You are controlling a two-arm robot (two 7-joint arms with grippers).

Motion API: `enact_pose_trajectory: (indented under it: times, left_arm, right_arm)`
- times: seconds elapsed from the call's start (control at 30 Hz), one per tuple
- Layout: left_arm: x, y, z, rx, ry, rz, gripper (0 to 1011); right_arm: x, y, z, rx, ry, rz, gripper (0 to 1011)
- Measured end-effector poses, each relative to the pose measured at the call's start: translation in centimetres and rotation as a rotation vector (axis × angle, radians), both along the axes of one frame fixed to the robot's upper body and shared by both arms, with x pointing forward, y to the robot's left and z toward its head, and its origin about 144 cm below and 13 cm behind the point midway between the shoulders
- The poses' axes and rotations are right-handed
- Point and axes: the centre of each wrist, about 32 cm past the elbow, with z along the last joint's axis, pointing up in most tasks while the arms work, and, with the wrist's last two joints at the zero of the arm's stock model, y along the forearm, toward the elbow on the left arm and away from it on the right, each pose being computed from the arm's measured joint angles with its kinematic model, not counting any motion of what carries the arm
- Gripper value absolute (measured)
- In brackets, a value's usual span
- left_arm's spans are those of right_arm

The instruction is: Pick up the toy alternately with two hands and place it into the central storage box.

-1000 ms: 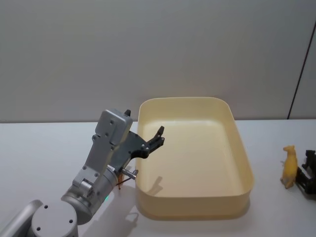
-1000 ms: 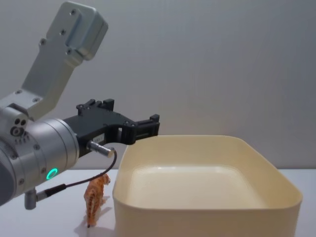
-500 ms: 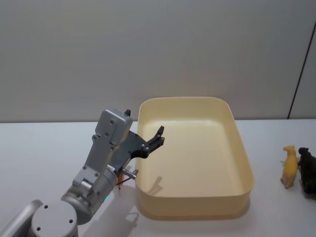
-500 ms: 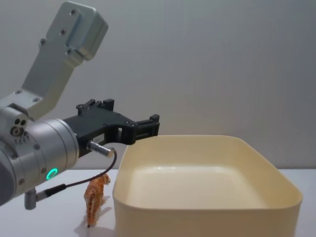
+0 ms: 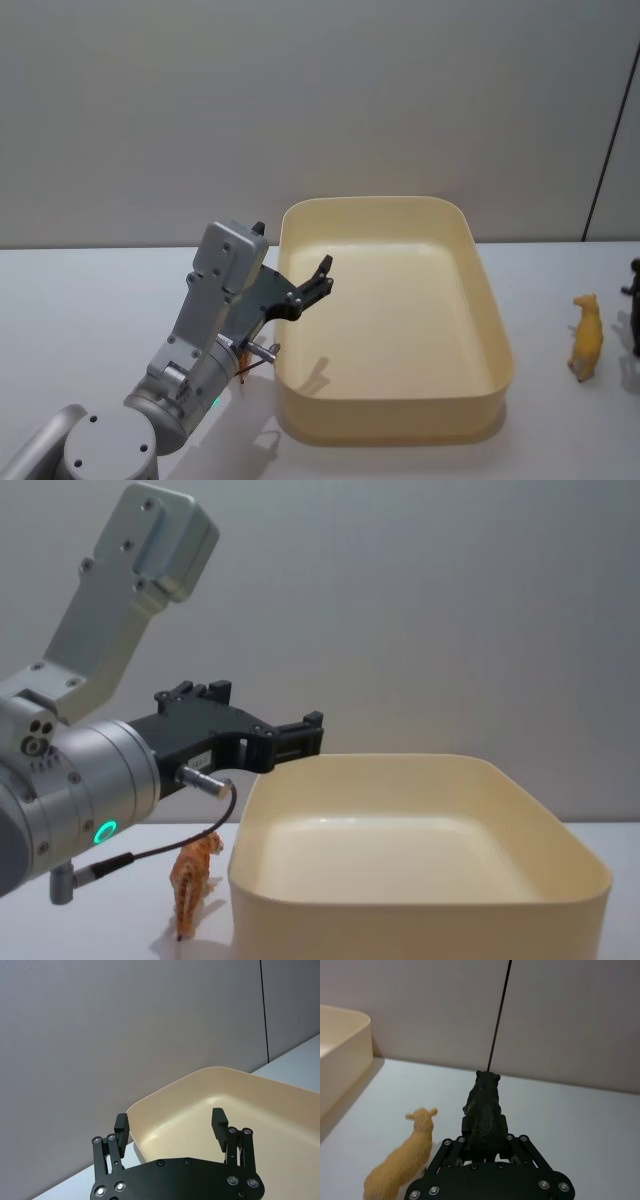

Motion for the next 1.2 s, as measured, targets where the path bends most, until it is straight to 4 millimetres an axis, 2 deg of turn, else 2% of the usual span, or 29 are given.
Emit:
enact_pose_trajectory:
  times: [0.27, 0.6, 0.97, 1.2]
  left_arm:
    - [0.0, 0.0, 0.0, 0.000, 0.000, 0.000, 1001]
    - [0.0, 0.0, 0.0, 0.000, 0.000, 0.000, 1001]
    - [0.0, 0.0, 0.0, 0.000, 0.000, 0.000, 1001]
    - [0.0, 0.0, 0.0, 0.000, 0.000, 0.000, 1001]
  right_arm:
    - [0.2, 0.0, 2.0, -0.002, -0.098, 0.008, 250]
    - [1.0, 0.5, 4.1, 0.012, -0.161, 0.104, 252]
    - [2.4, 1.8, 5.1, 0.040, -0.152, 0.245, 252]
    - [4.0, 3.3, 5.5, 0.066, -0.126, 0.356, 252]
